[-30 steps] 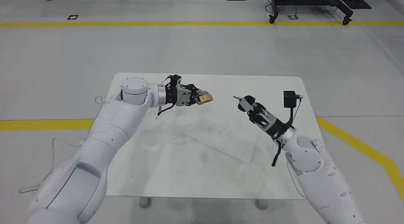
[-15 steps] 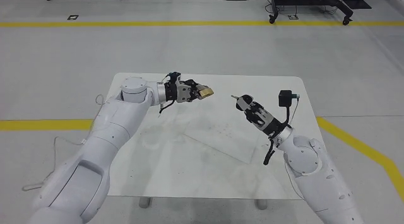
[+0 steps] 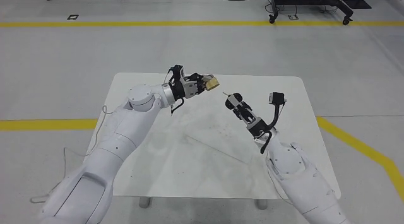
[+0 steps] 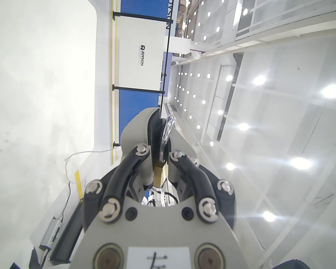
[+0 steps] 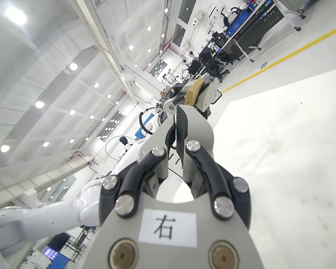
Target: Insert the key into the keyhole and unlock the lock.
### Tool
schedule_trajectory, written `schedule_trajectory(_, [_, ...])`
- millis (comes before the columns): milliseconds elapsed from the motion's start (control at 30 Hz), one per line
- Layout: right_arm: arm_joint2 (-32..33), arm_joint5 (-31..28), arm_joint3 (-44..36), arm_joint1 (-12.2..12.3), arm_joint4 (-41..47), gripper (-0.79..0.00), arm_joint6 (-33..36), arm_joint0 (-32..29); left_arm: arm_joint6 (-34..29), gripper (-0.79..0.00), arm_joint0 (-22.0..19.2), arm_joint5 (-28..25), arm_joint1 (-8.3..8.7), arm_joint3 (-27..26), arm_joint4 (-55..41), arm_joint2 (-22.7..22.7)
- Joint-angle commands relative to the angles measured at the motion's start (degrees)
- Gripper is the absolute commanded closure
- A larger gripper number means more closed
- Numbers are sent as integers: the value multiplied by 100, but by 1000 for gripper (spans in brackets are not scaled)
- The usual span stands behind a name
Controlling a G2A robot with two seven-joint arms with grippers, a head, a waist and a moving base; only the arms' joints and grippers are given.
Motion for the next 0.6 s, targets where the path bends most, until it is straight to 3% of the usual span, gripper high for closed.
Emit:
schedule_trajectory(0, [-68, 91, 66, -24, 26, 0, -42, 44, 94, 0, 13, 1, 6, -21, 22, -60])
schedule_trajectory(200, [-150, 191, 63, -79, -87, 0, -289, 92, 184, 0, 92, -18, 21, -133, 115, -182])
schedule_trajectory(300, [-192, 169, -9, -112, -127, 0, -533, 62, -76, 0, 188, 357, -8, -91, -450, -290])
schedule_trajectory(567, [-214, 32, -25, -126, 91, 0, -484, 38, -76, 0, 188, 357, -8, -91, -450, -290])
